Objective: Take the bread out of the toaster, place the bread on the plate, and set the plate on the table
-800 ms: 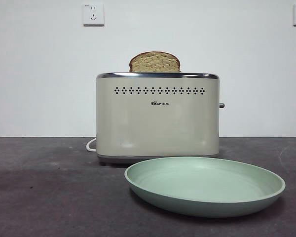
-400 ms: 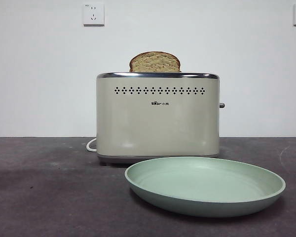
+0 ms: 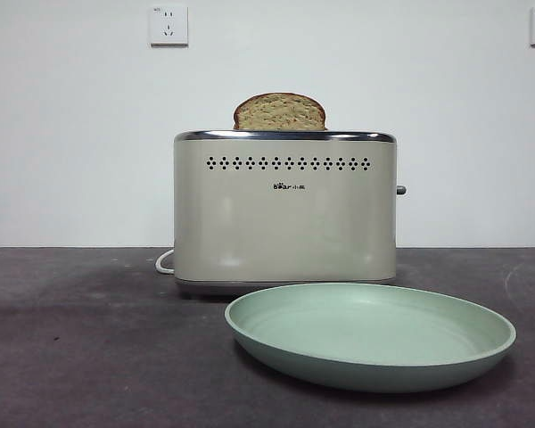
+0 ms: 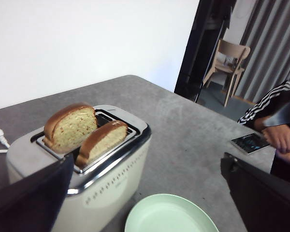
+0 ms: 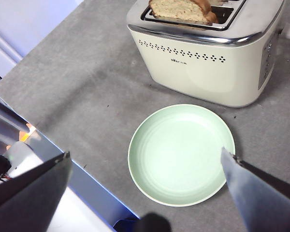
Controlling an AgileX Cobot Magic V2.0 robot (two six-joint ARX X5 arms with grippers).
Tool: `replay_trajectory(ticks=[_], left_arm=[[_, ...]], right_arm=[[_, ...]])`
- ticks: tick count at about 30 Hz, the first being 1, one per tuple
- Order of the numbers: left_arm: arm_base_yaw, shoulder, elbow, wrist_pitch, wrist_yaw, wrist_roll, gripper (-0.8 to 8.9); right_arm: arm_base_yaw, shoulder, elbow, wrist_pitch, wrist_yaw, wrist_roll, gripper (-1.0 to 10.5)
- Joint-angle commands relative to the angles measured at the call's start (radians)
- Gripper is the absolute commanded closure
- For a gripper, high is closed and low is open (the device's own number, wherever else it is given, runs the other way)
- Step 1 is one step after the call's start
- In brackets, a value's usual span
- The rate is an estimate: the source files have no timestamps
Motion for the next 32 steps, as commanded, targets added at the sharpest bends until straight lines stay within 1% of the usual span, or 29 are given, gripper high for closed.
replay_trajectory(ticks=[1,4,12,16,23,26,28,29,32], left_arm=[[-0.043,0.098,0.019,0.090,-0.014,0.040,2.44],[-0.082,0.218,0.061,0.132,-0.061,0.081,2.44],[-0.164,0.514,0.216,0.159,-0.163,0.211,2.46],[-0.196,0.619,0.268,0.211,-0.177,0.243,2.47],[-0.241,0.721,0.291,0.249,-0.266,0.322,2.48],[-0.254,0.743,0.291,0.248,-0.269,0.330,2.52],[-0.261,0.754,0.291,0.248,-0.298,0.329,2.62],[-0.265,0.756,0.291,0.246,-0.311,0.329,2.95],[-0.276,0.757,0.291,0.241,-0.317,0.329,5.08]], right_arm=[[0.002,0.001,0.003,0.006,0.002,-0.002,2.8],[0.002,0.004,0.003,0.006,0.002,-0.002,2.8],[0.002,0.008,0.003,0.006,0.002,-0.002,2.9],[0.002,0.009,0.003,0.006,0.002,-0.002,2.9],[0.002,0.012,0.003,0.005,0.002,0.002,2.9],[0.002,0.014,0.003,0.005,0.003,0.005,2.9],[0.002,0.014,0.003,0.005,0.003,0.005,2.9],[0.002,0.014,0.003,0.005,0.003,0.005,2.9],[0.002,0.014,0.003,0.005,0.003,0.005,2.9]])
